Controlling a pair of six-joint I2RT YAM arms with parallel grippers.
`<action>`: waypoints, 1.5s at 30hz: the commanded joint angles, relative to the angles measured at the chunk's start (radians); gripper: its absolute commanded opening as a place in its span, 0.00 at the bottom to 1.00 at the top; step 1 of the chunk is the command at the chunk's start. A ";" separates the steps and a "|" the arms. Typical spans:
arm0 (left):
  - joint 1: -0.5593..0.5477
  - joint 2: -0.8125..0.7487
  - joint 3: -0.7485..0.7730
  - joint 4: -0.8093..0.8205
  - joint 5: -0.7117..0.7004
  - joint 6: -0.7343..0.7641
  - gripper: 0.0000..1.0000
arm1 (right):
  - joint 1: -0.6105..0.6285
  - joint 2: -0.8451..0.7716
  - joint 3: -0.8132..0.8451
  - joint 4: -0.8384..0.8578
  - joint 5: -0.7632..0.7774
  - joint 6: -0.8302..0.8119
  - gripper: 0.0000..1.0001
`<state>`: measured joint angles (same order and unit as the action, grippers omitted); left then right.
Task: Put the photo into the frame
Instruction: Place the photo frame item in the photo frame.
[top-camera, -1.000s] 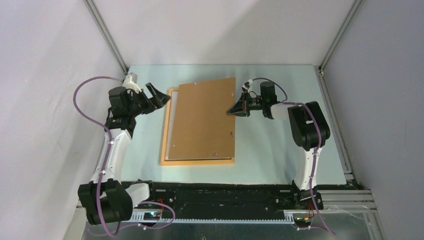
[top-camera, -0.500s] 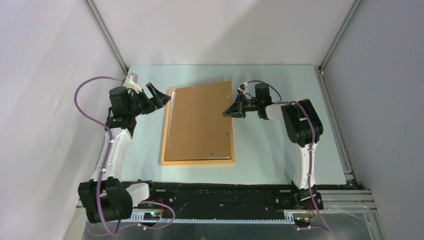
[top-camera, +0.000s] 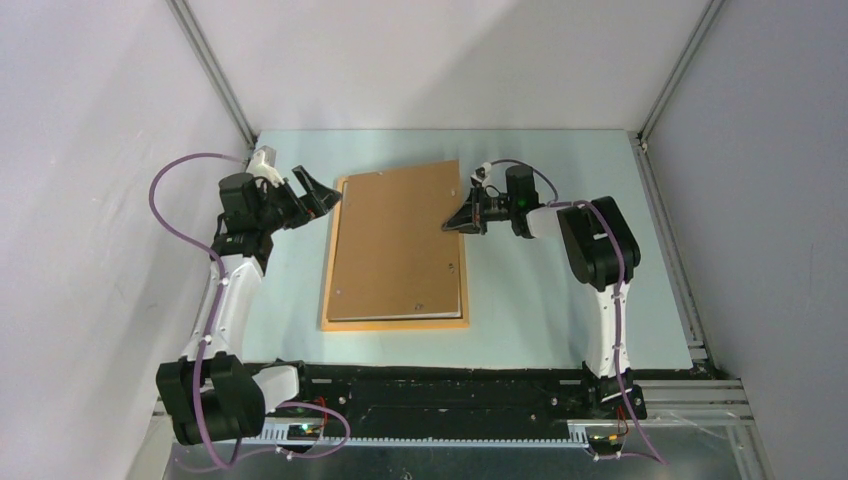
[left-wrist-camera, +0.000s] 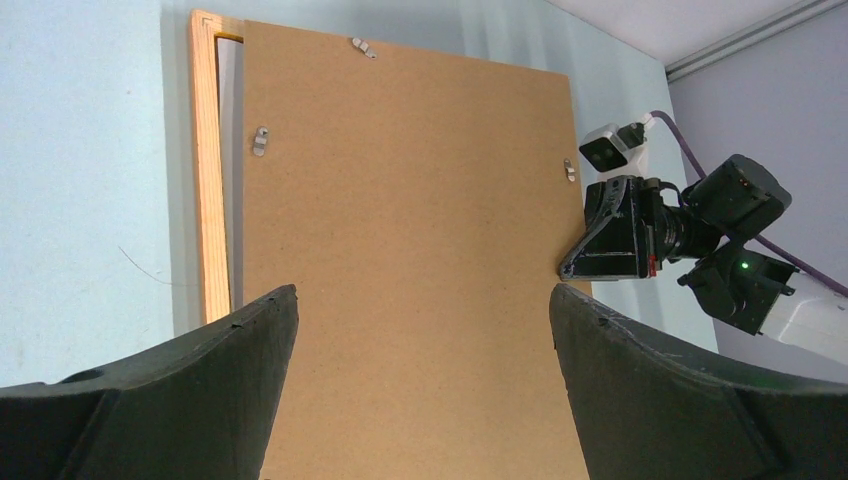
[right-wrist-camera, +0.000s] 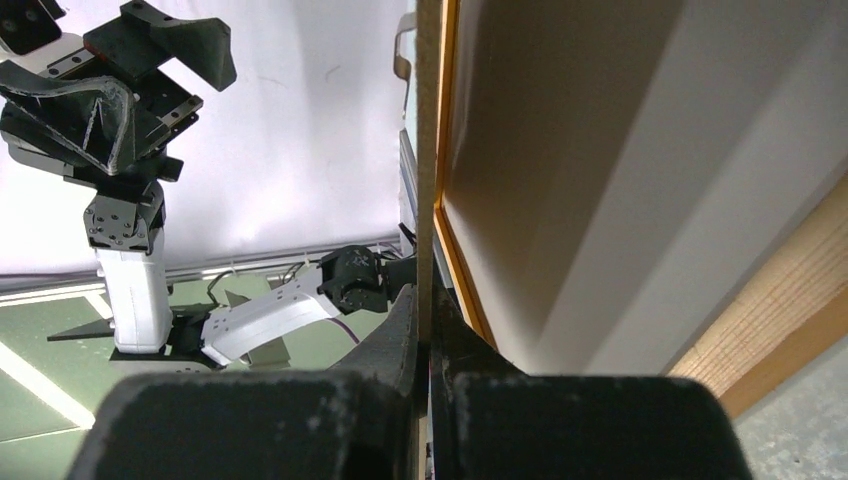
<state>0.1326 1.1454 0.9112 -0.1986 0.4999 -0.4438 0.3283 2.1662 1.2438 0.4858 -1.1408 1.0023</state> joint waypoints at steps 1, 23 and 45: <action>0.011 0.008 0.018 0.013 0.004 0.014 1.00 | 0.008 0.004 0.059 0.070 -0.050 0.015 0.00; 0.012 0.008 0.014 0.013 0.003 0.012 1.00 | 0.010 0.006 0.087 0.000 -0.089 -0.038 0.00; 0.012 0.005 0.010 0.013 0.001 0.015 1.00 | 0.012 0.019 0.086 0.016 -0.089 -0.030 0.00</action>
<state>0.1326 1.1584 0.9112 -0.1989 0.4999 -0.4438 0.3328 2.1849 1.2854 0.4393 -1.1683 0.9665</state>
